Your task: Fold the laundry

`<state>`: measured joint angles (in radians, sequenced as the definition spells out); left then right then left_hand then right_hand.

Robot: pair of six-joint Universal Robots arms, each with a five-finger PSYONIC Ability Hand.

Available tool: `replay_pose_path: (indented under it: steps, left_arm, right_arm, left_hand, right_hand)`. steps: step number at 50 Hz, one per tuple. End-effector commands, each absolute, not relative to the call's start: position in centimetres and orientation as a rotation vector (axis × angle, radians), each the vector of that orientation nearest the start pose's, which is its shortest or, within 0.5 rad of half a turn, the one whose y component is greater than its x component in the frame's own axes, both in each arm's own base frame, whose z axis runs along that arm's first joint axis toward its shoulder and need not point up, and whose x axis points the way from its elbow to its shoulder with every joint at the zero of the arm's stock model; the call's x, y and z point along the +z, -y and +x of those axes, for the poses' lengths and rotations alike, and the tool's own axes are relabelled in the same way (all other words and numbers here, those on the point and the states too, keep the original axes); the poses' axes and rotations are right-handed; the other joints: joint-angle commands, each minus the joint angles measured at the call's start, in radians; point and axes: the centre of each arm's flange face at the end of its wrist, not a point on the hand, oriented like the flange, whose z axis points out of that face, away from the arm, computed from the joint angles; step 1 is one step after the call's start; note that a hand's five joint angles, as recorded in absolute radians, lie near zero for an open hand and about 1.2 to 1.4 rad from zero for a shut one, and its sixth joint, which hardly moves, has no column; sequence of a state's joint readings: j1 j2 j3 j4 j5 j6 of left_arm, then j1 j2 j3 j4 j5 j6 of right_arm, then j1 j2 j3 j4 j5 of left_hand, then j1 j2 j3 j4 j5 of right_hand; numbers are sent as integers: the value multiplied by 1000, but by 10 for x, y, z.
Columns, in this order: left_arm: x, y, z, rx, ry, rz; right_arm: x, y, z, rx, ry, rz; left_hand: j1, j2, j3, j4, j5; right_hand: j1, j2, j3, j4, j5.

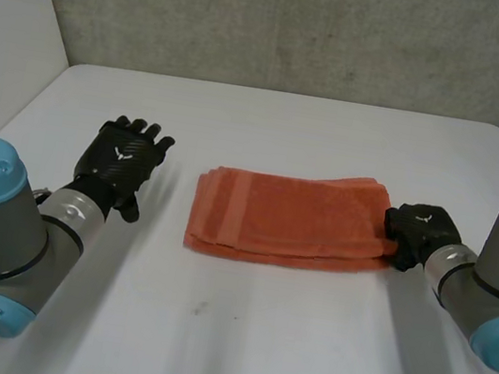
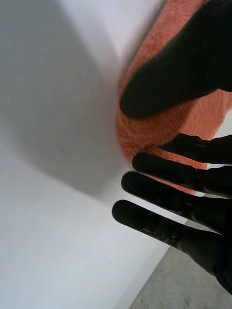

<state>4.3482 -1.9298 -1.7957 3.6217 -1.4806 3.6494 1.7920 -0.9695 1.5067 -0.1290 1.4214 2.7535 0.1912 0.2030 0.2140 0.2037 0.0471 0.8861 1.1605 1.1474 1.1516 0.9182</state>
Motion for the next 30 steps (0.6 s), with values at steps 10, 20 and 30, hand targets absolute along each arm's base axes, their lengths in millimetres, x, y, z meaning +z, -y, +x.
replay_pose_path:
  steps: [10, 20, 30]
  left_arm:
    - [173, 273, -250, -2091, -2041, 1038]
    - [173, 275, -247, -2086, -2045, 1026]
    - [185, 279, -256, -2147, -1999, 1030]
  right_arm:
    - [187, 315, 332, -1960, -1930, -1110]
    - [121, 219, 417, -1568, -1606, -1421]
    - [185, 265, 398, -1832, -1796, -1050]
  left_hand:
    - [-17, -28, -40, -29, -47]
    - [-17, -28, -40, -29, -47]
    - [-17, -28, -40, -29, -47]
  right_hand:
    - [510, 236, 249, 245, 304]
    - [510, 236, 249, 245, 304]
    - [-712, -986, -973, -977, -918]
